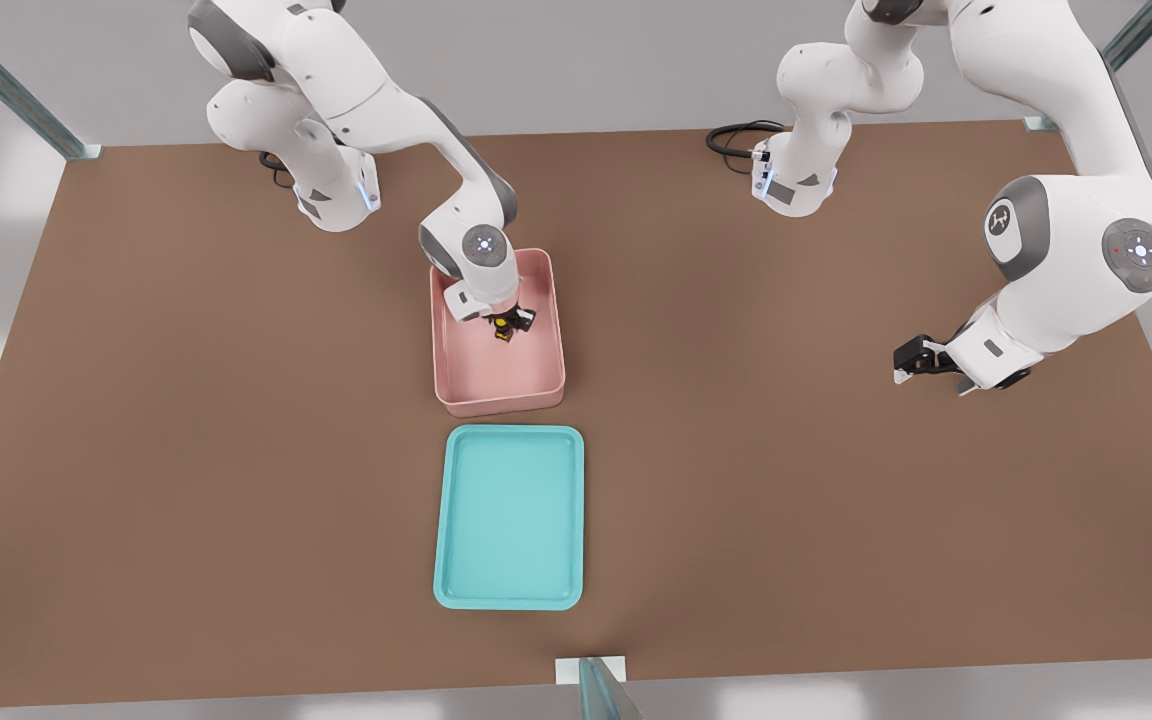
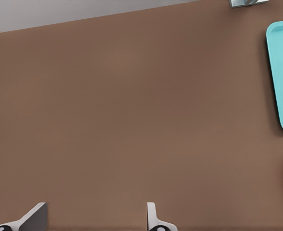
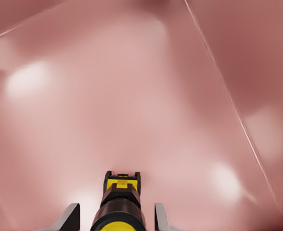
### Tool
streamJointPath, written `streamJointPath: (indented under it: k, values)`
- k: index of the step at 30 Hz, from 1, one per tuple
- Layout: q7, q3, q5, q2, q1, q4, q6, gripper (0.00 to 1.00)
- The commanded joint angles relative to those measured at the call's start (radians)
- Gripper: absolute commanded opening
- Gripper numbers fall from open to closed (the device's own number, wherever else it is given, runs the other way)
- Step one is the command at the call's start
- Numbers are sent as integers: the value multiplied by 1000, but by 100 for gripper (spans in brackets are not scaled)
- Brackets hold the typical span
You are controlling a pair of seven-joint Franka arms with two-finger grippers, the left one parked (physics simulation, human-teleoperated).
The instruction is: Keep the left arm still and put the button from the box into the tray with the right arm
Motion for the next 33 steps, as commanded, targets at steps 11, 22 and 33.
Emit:
streamJointPath:
  k: [11, 22, 33]
  values:
    - [50, -3, -1, -66, -2, 6, -45, 43]
    - [27, -17, -46, 3, -156, 513, -421, 43]
    - [-46, -26, -46, 564, -272, 1263, -612, 44]
